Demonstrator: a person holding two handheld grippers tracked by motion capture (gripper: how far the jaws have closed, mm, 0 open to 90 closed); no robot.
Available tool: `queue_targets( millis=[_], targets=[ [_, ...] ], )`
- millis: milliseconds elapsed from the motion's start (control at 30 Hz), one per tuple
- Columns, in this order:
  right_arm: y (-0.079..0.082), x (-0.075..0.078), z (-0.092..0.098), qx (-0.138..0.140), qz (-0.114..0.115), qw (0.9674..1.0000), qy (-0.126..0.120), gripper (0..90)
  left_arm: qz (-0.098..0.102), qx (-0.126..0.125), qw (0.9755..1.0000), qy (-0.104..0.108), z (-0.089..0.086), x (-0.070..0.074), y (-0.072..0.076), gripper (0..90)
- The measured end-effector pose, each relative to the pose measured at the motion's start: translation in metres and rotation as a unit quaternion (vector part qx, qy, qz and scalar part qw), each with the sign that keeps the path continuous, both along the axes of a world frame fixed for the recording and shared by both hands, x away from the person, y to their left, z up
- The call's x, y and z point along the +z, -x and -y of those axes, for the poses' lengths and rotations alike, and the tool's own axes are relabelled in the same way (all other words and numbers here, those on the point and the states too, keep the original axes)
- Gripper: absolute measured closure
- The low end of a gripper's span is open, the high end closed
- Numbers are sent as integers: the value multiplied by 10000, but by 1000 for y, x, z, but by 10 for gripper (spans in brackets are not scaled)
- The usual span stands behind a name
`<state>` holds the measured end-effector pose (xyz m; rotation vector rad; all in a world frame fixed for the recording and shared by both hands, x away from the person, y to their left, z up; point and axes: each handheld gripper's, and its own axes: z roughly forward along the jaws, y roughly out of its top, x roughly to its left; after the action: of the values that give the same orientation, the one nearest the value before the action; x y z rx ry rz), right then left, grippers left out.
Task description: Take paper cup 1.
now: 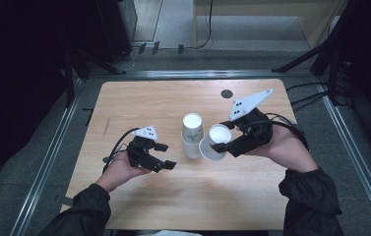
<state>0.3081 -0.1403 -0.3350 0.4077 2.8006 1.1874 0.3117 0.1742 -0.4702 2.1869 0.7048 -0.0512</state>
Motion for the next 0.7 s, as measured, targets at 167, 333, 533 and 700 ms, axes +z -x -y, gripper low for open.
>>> queue_targets(
  millis=[167,333,533,700],
  targets=[
    [-2,-33,-2,-6,-296,9995,80,344,-17,-138,9999,91,2,3,0,160],
    [-4,-60,-5,8,-410,9991,94,345,-40,-203,9997,112,0,3,2,146],
    [0,-88,-11,93,-311,9995,16,345,14,-237,9997,79,-1,2,5,149],
    [0,-103,-12,178,-565,9979,-273,345,65,-248,9996,127,-1,2,8,149]
  ],
)
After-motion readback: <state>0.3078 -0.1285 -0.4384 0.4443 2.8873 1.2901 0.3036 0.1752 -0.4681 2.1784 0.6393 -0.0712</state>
